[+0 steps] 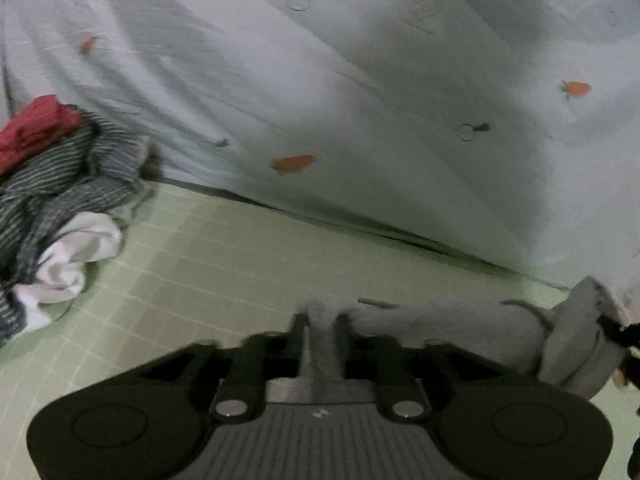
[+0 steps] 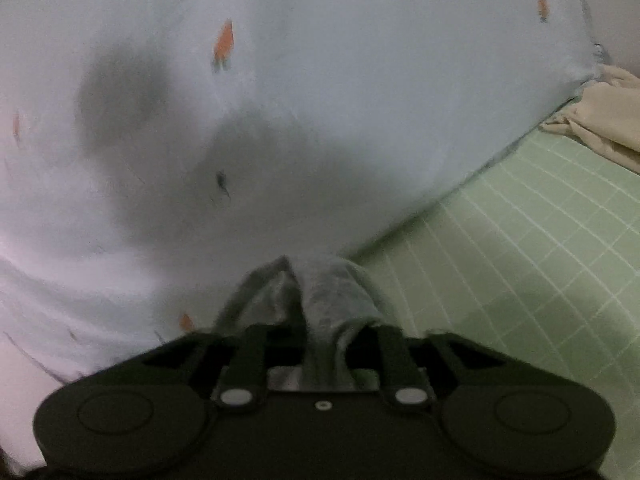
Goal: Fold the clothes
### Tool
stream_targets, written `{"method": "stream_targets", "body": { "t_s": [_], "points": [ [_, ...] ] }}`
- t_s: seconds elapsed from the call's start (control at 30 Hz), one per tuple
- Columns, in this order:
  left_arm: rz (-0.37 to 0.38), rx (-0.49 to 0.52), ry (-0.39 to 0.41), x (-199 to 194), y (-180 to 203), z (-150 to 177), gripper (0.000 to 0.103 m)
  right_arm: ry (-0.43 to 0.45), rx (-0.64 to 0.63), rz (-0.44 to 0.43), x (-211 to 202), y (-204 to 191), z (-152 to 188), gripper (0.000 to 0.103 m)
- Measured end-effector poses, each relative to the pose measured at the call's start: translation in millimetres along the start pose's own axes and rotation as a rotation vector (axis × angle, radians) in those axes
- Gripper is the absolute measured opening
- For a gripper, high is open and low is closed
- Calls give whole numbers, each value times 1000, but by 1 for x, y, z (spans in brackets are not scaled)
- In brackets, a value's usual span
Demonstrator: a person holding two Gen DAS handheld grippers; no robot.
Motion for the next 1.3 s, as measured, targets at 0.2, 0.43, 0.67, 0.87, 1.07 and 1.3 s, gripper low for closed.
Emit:
{"method": "stream_targets", "body": {
  "t_s": [0.2, 0.43, 0.67, 0.87, 1.07, 1.3],
  "points": [
    [-16, -7, -149, 14, -21, 38, 62, -103, -64, 245, 10, -4, 41, 73],
    [-40, -26, -376, 42, -51, 103, 65, -268, -142, 150, 24, -39, 114, 77],
    [-3, -8, -405, 48, -65, 116, 74, -285, -323, 148, 47, -89, 131, 82],
    [73, 21, -423, 55, -67, 117, 51, -331, -364, 256, 59, -86, 140, 61],
    [122, 63, -411, 46, -61, 118, 9, -171, -127, 219, 5, -35, 118, 10],
    [151, 68, -406, 8, -70, 137, 9, -142, 47, 346, -46, 43, 118, 10]
  ]
}}
Point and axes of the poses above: each gripper's, at about its wrist camera, not at the fingertips, and x roughly the way its jaws point, y to its right, z to its underside, the point moved 1 cm from there along x, roughly the way its jaws point, and after that the axes turned 15 degrees about -y, right-handed, at the moved point
